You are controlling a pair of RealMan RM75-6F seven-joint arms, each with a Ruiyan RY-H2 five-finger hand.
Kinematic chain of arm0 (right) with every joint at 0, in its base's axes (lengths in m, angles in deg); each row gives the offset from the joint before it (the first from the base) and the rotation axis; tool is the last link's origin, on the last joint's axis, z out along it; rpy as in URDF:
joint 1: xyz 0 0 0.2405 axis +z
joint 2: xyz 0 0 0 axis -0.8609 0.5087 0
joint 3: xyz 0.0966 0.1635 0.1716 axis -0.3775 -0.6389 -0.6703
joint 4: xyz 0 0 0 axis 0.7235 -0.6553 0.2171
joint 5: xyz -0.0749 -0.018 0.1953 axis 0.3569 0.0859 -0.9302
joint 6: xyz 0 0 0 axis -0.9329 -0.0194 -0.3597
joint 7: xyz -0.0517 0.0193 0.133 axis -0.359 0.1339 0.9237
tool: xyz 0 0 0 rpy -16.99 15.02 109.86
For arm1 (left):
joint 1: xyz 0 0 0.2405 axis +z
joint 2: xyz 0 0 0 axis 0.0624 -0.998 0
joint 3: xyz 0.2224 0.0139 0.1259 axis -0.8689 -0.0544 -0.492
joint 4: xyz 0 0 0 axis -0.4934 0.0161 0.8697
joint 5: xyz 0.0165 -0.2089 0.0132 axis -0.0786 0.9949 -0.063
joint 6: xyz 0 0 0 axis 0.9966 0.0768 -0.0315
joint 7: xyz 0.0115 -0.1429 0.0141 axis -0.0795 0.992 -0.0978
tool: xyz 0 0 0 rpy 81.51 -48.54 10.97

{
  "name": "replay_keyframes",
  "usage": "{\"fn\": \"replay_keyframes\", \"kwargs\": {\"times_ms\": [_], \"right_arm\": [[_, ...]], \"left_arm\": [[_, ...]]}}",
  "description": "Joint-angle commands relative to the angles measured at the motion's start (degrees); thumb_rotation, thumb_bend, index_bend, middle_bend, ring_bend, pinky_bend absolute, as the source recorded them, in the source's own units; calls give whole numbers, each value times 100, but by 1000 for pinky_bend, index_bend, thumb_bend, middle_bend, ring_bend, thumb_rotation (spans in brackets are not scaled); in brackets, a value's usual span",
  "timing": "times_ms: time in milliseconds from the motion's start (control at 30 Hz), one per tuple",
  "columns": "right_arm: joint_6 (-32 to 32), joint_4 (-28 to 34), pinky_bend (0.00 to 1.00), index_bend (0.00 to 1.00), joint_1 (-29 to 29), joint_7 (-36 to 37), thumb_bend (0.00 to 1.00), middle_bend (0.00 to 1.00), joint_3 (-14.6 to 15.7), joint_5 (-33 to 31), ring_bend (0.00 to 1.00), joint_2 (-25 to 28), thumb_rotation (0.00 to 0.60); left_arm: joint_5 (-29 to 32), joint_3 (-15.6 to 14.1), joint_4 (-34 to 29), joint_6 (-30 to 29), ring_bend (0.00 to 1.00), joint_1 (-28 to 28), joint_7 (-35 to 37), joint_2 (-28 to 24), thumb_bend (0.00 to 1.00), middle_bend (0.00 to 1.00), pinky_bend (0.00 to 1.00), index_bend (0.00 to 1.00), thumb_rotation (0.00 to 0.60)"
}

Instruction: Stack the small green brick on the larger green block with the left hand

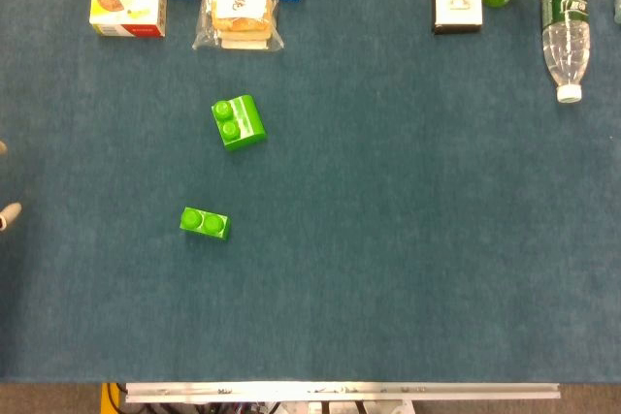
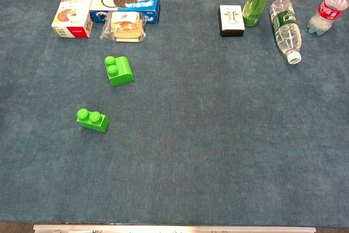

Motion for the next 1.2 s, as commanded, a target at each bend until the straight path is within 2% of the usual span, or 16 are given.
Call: {"fn": "replay_keyframes", "kwargs": {"times_ms": [33, 100, 167, 267, 400, 433, 500, 533, 567, 633, 667, 733, 867, 933, 1200], "right_arm": [[-22, -11, 549, 238, 23, 17, 184, 319, -4, 14, 271, -15, 600], [-40, -15, 549, 238, 38, 38, 184, 319, -3, 24, 271, -19, 600], [-77, -7, 545, 238, 54, 75, 185, 320, 3, 22, 271, -15, 600], [-145, 20, 514, 238, 83, 144, 184, 320, 17, 32, 271, 7, 600], [-207, 22, 487, 238, 107, 167, 185, 320, 43, 44, 271, 19, 600], [-210, 24, 485, 239, 110, 169, 185, 320, 47, 48, 271, 19, 600], [-194, 41, 482, 238, 102, 181, 185, 320, 57, 65, 271, 29, 600], [-172, 54, 482, 238, 95, 203, 185, 320, 56, 76, 271, 41, 600], [-150, 65, 480, 238, 88, 222, 186, 320, 53, 84, 271, 54, 600], [-70, 87, 476, 245, 60, 272, 185, 320, 37, 96, 271, 86, 600], [-32, 94, 476, 253, 47, 287, 186, 319, 27, 97, 271, 101, 600], [45, 96, 476, 266, 16, 306, 186, 319, 7, 91, 271, 125, 600], [196, 131, 469, 269, -62, 348, 186, 320, -24, 64, 271, 192, 600], [284, 149, 467, 273, -101, 374, 186, 322, -43, 64, 270, 222, 600], [516, 190, 458, 275, -230, 525, 186, 327, -92, 49, 271, 327, 600]], "left_arm": [[-122, -86, 17, 54, 413, -27, 101, -77, 0, 472, 459, 363, 600], [-180, -149, -16, 113, 401, -32, 245, -141, 0, 472, 300, 356, 600], [-245, -179, -24, 112, 318, -34, 415, -183, 0, 470, 113, 306, 600], [-397, -160, 72, -99, 217, -8, 607, -130, 0, 466, 0, 219, 600], [-526, -139, 203, -394, 215, 63, 657, -32, 0, 467, 0, 175, 600], [-518, -113, 215, -462, 233, 83, 697, 5, 0, 466, 34, 162, 600], [-567, -138, 221, -464, 261, 78, 752, 10, 0, 453, 198, 142, 600], [-565, -162, 157, -409, 258, 68, 832, -14, 0, 426, 338, 135, 600], [-582, -189, 110, -358, 250, 53, 891, -40, 0, 395, 425, 131, 600], [-624, -264, -15, -198, 236, 3, 1010, -117, 0, 333, 495, 135, 600], [-652, -292, -63, -139, 224, -24, 1039, -145, 0, 303, 495, 139, 600], [-744, -344, -139, -53, 167, -83, 1075, -174, 0, 223, 433, 155, 600], [-938, -452, -339, 152, 25, -230, 1174, -237, 0, 84, 202, 180, 600], [-991, -461, -489, 242, 2, -315, 1163, -288, 0, 56, 147, 186, 600], [-851, -412, -1189, 849, 0, -696, 834, -546, 0, 2, 90, 145, 600]]}}
